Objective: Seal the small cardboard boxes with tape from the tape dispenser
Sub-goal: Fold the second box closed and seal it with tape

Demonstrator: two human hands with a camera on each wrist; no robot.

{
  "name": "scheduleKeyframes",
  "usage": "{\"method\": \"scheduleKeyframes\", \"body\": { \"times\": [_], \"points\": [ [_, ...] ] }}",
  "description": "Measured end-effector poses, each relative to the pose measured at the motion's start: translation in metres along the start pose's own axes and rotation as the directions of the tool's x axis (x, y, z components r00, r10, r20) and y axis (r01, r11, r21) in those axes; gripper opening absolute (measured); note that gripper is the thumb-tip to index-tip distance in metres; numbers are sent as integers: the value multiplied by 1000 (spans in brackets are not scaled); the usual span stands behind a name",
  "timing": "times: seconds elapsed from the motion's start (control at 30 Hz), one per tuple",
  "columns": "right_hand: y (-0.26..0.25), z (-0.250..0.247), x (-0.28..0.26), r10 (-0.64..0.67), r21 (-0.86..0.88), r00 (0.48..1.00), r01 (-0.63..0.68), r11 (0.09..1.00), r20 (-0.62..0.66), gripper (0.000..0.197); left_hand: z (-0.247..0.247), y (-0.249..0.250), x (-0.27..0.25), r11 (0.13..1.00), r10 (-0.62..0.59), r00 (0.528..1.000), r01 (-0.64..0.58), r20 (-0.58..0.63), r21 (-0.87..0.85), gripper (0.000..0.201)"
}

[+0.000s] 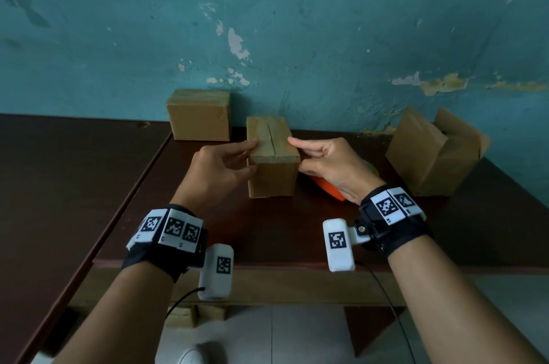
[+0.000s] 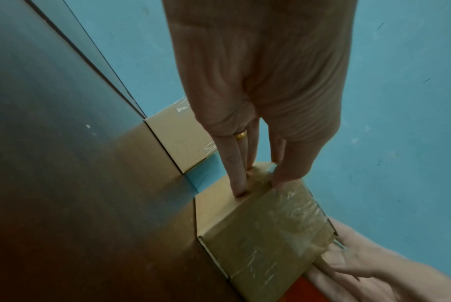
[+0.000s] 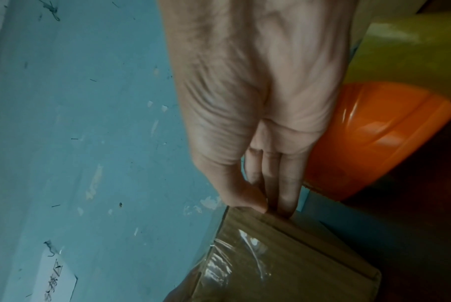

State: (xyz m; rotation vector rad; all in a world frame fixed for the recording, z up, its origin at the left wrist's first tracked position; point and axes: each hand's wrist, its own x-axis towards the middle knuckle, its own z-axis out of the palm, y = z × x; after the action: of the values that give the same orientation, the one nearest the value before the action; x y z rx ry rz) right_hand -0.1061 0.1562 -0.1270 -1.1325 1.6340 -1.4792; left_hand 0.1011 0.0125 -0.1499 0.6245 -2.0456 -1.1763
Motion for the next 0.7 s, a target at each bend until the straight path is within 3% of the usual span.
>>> {"method": "scheduleKeyframes", "body": {
  "times": [0.5,0.7],
  "points": [
    [15,6,8,-41,-39,996,37,999,-85,62,10,9,-5,999,-43,992,41,-115,-25,47],
    [17,6,11,-30,-31,995,27,999,-92,62,9,6,-3,999,-40,994,38,-101,-20,48]
  ]
}}
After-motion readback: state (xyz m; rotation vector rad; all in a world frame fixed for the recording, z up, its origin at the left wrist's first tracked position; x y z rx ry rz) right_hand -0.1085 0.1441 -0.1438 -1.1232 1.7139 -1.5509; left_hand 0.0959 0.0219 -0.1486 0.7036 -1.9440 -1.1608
